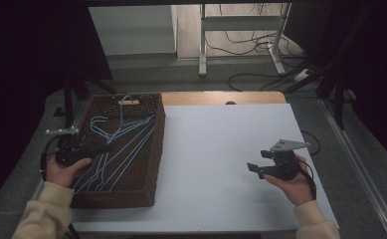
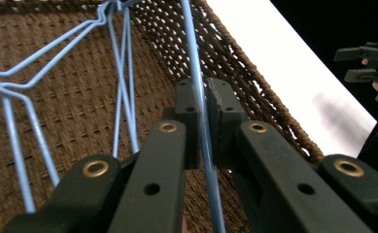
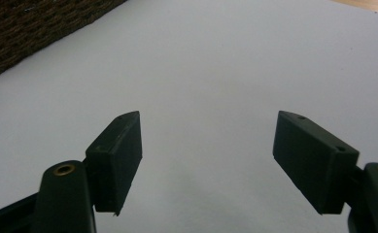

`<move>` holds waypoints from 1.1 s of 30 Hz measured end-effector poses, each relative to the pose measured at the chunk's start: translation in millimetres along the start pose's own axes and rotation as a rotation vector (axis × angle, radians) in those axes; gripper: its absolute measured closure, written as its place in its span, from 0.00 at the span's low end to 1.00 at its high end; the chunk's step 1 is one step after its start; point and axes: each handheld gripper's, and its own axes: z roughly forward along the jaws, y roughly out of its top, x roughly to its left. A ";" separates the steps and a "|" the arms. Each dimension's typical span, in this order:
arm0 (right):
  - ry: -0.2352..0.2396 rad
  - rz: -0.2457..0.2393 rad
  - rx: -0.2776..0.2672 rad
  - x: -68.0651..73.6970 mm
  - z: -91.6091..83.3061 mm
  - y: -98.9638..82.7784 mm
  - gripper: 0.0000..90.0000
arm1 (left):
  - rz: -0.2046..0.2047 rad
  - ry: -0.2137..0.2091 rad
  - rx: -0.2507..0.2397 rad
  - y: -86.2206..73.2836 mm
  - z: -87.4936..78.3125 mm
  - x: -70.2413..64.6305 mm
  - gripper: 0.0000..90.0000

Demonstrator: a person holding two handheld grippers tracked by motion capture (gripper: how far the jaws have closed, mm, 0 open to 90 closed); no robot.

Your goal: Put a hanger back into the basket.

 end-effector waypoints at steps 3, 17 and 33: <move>-0.001 -0.001 0.001 0.1 0.5 0.2 0.29 | 0.010 -0.001 -0.005 3.7 2.6 -2.8 0.94; -0.008 -0.022 0.013 3.0 1.8 0.7 0.29 | -0.064 0.063 0.039 2.4 28.5 20.2 0.95; -0.019 -0.024 0.018 4.0 2.5 0.6 0.28 | 0.067 0.276 -0.013 4.9 14.7 -7.1 0.35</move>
